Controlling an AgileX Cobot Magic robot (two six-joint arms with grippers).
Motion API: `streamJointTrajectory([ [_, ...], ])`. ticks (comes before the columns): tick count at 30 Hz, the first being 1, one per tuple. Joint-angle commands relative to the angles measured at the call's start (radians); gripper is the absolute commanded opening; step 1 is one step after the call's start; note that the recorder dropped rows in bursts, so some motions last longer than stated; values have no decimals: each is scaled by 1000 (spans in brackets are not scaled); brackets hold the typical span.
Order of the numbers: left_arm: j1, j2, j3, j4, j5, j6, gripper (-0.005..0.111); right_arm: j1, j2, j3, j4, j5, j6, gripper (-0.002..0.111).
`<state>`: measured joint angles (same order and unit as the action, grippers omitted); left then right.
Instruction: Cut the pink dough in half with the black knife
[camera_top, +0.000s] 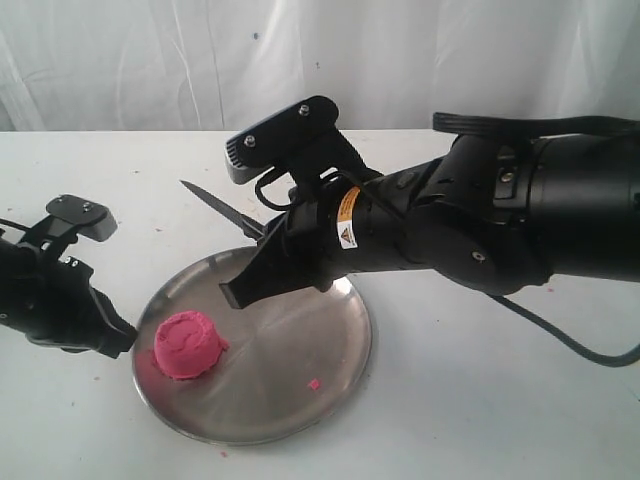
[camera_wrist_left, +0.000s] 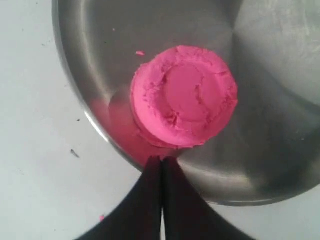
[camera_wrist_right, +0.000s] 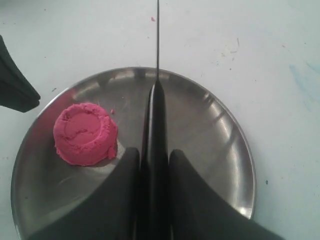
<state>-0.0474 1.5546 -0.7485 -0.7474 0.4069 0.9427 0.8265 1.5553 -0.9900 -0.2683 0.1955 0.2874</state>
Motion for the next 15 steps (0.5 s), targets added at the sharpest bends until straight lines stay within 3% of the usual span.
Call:
streamJointTrajectory([
  [1,-6,51,-27,-13,-6,8,0,-8,-10,3,-4,-21,-9,0],
  [15,-17,152,-102,-29,4,-4,0,-8,-10,3,-4,-26,-21,0],
])
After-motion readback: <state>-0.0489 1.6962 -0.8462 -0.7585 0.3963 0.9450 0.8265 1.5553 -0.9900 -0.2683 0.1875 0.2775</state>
